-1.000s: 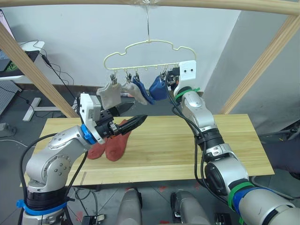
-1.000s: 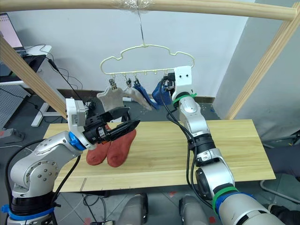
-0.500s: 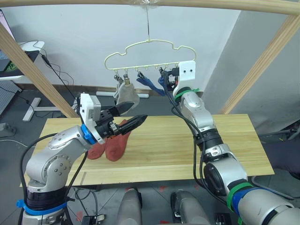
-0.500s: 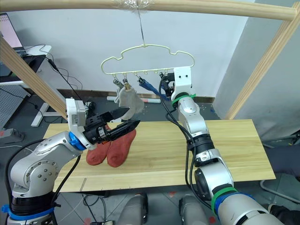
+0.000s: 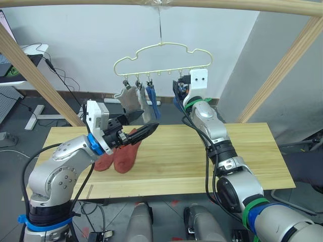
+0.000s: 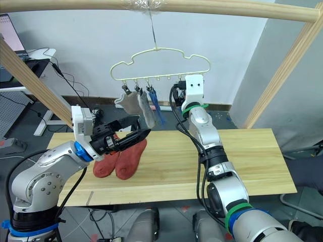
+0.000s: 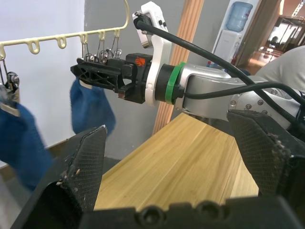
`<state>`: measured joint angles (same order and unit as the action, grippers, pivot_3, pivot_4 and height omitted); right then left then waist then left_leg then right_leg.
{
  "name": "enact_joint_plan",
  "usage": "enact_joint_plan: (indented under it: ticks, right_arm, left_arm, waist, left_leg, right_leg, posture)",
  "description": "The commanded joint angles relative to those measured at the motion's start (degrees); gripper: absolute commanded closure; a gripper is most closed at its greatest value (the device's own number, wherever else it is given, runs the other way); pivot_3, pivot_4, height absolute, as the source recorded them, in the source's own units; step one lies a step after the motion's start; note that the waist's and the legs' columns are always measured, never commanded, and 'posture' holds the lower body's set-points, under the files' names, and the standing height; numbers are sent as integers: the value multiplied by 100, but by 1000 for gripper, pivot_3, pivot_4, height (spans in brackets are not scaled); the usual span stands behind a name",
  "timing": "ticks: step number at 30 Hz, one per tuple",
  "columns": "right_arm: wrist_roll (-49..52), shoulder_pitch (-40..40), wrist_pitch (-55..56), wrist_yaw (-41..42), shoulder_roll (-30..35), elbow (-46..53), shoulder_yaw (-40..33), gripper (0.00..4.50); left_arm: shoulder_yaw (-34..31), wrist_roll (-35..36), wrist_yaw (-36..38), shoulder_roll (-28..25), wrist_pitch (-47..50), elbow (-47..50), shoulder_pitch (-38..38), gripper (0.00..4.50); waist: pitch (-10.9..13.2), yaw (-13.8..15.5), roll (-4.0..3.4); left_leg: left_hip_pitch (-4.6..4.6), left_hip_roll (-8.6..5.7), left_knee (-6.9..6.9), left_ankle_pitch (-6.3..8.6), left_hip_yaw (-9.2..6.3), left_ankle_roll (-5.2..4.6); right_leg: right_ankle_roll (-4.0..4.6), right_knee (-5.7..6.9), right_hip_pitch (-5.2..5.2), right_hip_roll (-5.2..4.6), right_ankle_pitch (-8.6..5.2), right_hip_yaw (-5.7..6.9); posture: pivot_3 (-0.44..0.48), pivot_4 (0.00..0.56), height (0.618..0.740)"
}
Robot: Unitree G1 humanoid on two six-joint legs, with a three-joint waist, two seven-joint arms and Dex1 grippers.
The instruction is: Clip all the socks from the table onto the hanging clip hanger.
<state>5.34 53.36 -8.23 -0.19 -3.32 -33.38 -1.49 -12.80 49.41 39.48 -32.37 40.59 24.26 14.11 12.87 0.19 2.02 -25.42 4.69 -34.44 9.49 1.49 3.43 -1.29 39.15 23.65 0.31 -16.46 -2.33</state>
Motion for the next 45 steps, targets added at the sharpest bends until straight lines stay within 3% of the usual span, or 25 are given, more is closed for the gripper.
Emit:
enact_joint_plan:
  ticks: [1, 5, 8, 11, 45]
  right_arm:
    - [-16, -59, -18, 101, 22, 423, 31, 994]
    - [-11, -335, -232, 267, 67, 938, 147, 994]
    - [-29, -608, -456, 346, 113, 1372, 221, 1563]
    - [-61, -719, -603, 299, 129, 1526, 228, 2579]
    - [-1, 502, 214, -359, 25, -347, -286, 2579]
  left_arm:
    - [5, 43, 17, -23, -102, 226, 15, 0]
    - [15, 35, 19, -22, -111, 229, 10, 0]
    - [20, 34, 20, -19, -110, 223, 14, 0]
    - [39, 25, 30, -11, -116, 203, 34, 0]
    - [62, 53, 1, -14, -120, 266, -21, 0]
  waist:
    - [0, 0, 0]
    - [0, 4, 0]
    - [0, 8, 0]
    - [0, 7, 0]
    - [0, 2, 0]
  left_leg:
    - [0, 0, 0, 0, 0, 0]
    - [0, 0, 1, 0, 0, 0]
    - [0, 0, 0, 0, -1, 0]
    - [1, 0, -2, 0, -1, 0]
    - [0, 0, -8, 0, -1, 0]
  right_leg:
    - [0, 0, 0, 0, 0, 0]
    - [0, -1, 0, 0, 0, 0]
    - [0, -1, -1, 0, 0, 0]
    - [0, 0, -2, 0, 0, 0]
    - [0, -1, -3, 1, 1, 0]
  posture:
    - [123, 214, 740]
    - [125, 214, 740]
    - [125, 214, 740]
    - [114, 212, 740]
    - [126, 205, 740]
